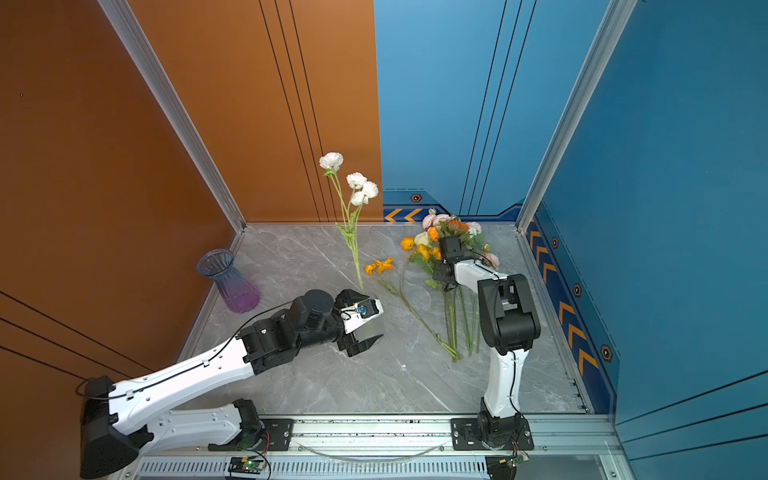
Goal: Arrange the flowers into the vase
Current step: 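Lower the right gripper into the pile and grasp the orange gerbera stem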
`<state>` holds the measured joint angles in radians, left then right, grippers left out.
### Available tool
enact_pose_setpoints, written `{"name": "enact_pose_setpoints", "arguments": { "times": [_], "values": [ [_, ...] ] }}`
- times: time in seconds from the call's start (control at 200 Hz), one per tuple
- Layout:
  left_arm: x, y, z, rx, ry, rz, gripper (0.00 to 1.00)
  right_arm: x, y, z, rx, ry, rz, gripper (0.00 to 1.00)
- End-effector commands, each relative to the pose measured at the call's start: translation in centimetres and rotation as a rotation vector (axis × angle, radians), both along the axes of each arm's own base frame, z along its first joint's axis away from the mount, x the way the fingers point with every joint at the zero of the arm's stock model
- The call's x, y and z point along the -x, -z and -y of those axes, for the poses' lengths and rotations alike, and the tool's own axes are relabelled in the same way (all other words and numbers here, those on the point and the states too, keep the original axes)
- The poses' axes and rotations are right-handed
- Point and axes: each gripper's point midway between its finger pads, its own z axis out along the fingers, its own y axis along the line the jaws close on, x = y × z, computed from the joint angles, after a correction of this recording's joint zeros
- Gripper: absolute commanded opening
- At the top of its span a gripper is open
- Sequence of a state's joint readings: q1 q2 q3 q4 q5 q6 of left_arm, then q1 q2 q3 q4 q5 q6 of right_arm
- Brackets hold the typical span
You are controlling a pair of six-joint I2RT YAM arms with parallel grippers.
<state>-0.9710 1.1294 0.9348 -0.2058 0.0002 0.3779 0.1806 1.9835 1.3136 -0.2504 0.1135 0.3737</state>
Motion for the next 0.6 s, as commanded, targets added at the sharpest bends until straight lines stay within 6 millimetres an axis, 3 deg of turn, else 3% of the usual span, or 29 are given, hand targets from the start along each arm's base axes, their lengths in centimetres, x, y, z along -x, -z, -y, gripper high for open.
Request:
{"name": "enact_pose_setpoints", "arguments": {
  "times": [0.0, 0.19, 0.39, 0.591],
  "values": [
    [0.5, 0.5, -0.1, -0.021, 0.013, 0.001, 0.98, 0.2, -2.8, 0.4, 0.043, -0.002, 0.030, 0.00],
    [0.3, 0.2, -0.4, -0.023, 0.006, 0.013, 0.98, 1.1, -5.3, 0.8, 0.066, -0.002, 0.062, 0.00],
    [0.1, 0.1, -0.6, -0.023, 0.000, 0.011, 0.98, 2.5, -7.5, -0.4, -0.077, -0.042, 0.032, 0.00],
    [0.0, -0.2, -0.9, -0.018, -0.003, 0.021, 0.98, 3.8, -9.5, 0.0, -0.118, -0.052, 0.029, 0.00]
  ]
}}
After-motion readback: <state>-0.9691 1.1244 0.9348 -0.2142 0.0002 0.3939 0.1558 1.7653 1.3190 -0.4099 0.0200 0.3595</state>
